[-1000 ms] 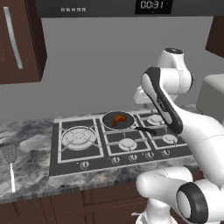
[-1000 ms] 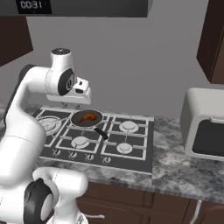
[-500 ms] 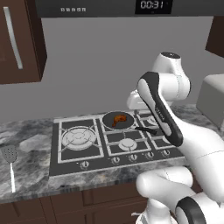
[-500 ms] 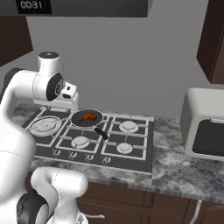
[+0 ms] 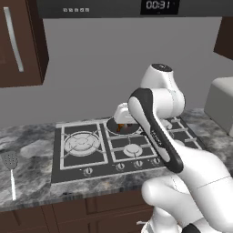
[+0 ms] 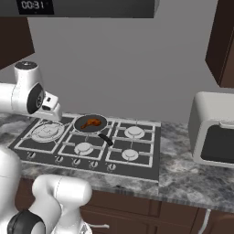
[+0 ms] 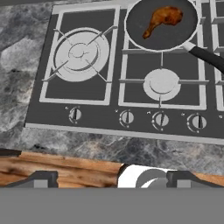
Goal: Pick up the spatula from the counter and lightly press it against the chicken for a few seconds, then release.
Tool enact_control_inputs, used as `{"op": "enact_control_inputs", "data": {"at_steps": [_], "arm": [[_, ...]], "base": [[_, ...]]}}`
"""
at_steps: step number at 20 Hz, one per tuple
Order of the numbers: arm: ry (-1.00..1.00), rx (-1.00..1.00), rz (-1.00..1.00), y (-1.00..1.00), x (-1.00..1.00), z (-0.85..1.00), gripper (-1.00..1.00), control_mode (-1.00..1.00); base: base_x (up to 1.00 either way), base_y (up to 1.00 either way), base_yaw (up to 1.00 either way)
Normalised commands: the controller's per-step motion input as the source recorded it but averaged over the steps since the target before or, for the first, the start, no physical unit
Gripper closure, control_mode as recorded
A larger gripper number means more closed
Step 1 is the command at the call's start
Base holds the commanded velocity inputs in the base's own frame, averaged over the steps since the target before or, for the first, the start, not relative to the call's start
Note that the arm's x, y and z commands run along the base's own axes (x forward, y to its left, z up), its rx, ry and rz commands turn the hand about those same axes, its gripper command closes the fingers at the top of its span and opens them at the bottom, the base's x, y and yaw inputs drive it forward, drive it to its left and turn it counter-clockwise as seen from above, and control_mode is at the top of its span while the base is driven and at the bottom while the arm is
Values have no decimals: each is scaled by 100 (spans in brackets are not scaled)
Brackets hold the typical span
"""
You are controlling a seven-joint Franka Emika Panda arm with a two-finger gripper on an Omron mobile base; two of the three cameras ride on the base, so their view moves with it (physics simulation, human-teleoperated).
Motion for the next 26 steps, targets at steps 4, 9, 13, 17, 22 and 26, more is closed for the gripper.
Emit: {"op": "enact_control_inputs", "data": {"at_steps": [4, 9, 13, 17, 22, 26], "arm": [[-11, -1, 0, 69, -54, 0, -100, -100], [-3, 0, 0, 57, -17, 0, -100, -100], [4, 1, 5, 19, 0, -1, -100, -100], [8, 4, 3, 36, 2, -15, -100, -100], [1, 18, 0, 9, 3, -29, -100, -100], [0, 4, -1, 42, -1, -3, -100, -100]], "base": [[0, 0, 0], [0, 0, 0], [0, 0, 0], [0, 0, 0], [0, 0, 0], [0, 0, 0]]}}
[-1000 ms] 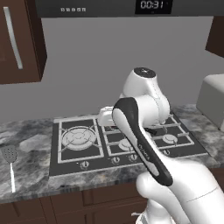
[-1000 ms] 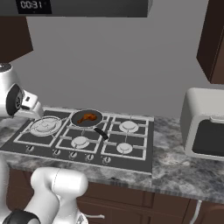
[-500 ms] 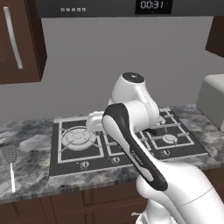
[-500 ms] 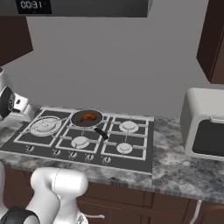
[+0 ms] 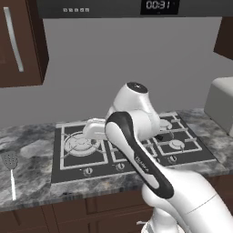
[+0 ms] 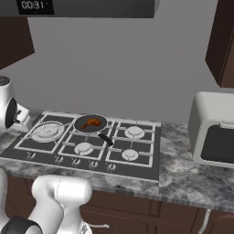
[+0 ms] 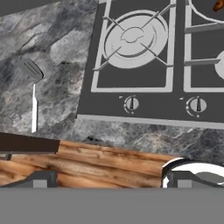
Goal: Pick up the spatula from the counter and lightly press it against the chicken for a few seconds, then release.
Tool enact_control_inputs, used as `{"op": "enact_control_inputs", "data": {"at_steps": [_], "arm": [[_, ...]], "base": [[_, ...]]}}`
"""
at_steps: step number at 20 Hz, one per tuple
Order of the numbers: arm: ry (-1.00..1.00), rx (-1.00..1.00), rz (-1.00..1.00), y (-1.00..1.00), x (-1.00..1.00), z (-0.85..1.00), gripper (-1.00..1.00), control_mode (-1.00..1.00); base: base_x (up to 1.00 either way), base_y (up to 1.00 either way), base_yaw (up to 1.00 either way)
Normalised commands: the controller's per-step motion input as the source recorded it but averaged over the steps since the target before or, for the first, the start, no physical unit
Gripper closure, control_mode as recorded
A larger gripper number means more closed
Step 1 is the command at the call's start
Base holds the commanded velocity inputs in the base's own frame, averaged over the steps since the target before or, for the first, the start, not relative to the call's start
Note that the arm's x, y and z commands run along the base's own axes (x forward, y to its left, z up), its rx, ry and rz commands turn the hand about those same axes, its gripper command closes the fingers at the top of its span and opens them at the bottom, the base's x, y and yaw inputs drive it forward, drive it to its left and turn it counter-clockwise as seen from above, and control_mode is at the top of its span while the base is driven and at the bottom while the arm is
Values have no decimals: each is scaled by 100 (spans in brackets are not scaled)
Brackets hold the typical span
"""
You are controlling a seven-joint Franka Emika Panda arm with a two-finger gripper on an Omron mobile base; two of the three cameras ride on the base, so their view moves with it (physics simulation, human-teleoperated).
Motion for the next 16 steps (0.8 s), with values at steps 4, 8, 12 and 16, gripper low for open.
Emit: {"op": "enact_control_inputs", "data": {"at_steps": [4, 8, 12, 16], "arm": [[0, 0, -3, 61, -2, 0, -100, -100], [0, -3, 0, 28, 0, 0, -100, -100], [4, 0, -3, 30, 0, -3, -100, -100], [5, 0, -4, 46, -2, -8, -100, -100]], "base": [[0, 0, 0], [0, 0, 0], [0, 0, 0], [0, 0, 0]]}}
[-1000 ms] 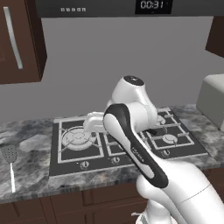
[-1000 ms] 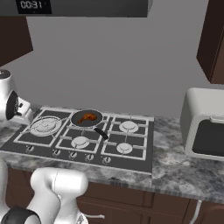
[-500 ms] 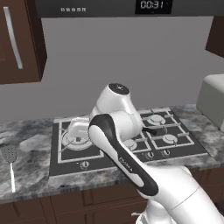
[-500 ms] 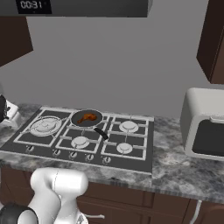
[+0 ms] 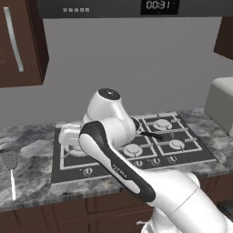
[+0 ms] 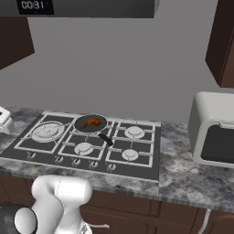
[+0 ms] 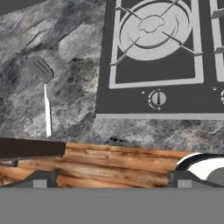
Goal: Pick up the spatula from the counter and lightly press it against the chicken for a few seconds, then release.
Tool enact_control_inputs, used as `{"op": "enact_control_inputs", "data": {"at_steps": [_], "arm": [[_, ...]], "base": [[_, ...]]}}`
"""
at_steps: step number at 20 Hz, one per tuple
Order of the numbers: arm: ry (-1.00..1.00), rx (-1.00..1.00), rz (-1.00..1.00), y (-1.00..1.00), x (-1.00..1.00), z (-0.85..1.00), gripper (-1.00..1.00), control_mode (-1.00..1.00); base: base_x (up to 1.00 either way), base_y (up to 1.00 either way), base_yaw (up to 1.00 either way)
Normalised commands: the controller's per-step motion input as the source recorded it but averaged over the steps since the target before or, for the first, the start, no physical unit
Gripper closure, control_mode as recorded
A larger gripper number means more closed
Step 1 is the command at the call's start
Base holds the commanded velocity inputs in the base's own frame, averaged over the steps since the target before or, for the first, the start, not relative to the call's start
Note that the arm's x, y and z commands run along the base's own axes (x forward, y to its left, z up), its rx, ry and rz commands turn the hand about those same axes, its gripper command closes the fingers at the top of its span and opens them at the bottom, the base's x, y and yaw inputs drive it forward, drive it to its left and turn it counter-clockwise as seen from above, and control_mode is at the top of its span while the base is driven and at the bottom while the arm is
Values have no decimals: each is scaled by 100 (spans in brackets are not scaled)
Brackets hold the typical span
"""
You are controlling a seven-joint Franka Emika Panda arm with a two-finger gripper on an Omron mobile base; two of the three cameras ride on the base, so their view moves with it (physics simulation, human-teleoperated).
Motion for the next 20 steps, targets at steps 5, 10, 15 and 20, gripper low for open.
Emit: {"op": "enact_control_inputs", "data": {"at_steps": [5, 10, 15, 20], "arm": [[0, 0, -5, 52, -8, -13, -100, -100], [0, 0, -7, 55, 2, -19, -100, -100], [0, -2, -5, 50, 0, -18, -100, -100], [0, 0, -3, 44, 12, -9, -100, -100]], "base": [[0, 0, 0], [0, 0, 0], [0, 0, 0], [0, 0, 0]]}}
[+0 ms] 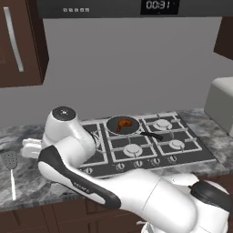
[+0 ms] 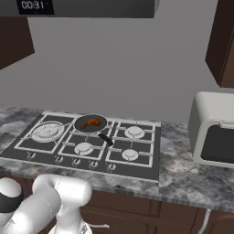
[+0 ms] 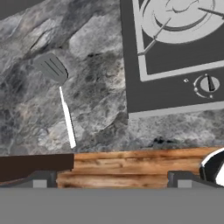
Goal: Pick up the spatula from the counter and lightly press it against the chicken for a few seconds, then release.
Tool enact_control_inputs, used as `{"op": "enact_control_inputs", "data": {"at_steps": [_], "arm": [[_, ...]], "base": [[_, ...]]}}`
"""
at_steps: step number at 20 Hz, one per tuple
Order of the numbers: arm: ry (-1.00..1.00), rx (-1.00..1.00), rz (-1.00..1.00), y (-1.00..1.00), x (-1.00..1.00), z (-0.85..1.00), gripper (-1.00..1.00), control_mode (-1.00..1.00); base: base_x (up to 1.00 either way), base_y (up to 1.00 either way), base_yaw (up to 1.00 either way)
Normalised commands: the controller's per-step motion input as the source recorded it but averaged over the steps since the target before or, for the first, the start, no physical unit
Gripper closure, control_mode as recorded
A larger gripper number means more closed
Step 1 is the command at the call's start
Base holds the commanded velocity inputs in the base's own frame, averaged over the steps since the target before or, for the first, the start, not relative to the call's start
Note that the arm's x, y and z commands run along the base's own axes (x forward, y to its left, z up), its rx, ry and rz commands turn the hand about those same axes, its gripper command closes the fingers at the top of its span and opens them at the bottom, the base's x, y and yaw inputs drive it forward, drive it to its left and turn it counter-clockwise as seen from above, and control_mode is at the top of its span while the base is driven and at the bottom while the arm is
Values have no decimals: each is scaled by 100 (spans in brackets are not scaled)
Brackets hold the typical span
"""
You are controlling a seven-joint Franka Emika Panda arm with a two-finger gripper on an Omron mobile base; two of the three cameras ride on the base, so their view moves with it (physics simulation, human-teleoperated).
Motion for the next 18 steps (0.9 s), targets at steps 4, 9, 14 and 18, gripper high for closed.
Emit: {"op": "enact_control_inputs", "data": {"at_steps": [4, 9, 14, 18], "arm": [[0, 0, 2, 49, 42, -24, -100, -100], [0, 0, 7, 30, 29, -19, -100, -100], [2, -3, 5, 35, 9, -19, -100, -100], [3, -5, 2, 41, 8, -30, -100, -100]], "base": [[0, 0, 0], [0, 0, 0], [0, 0, 0], [0, 0, 0]]}}
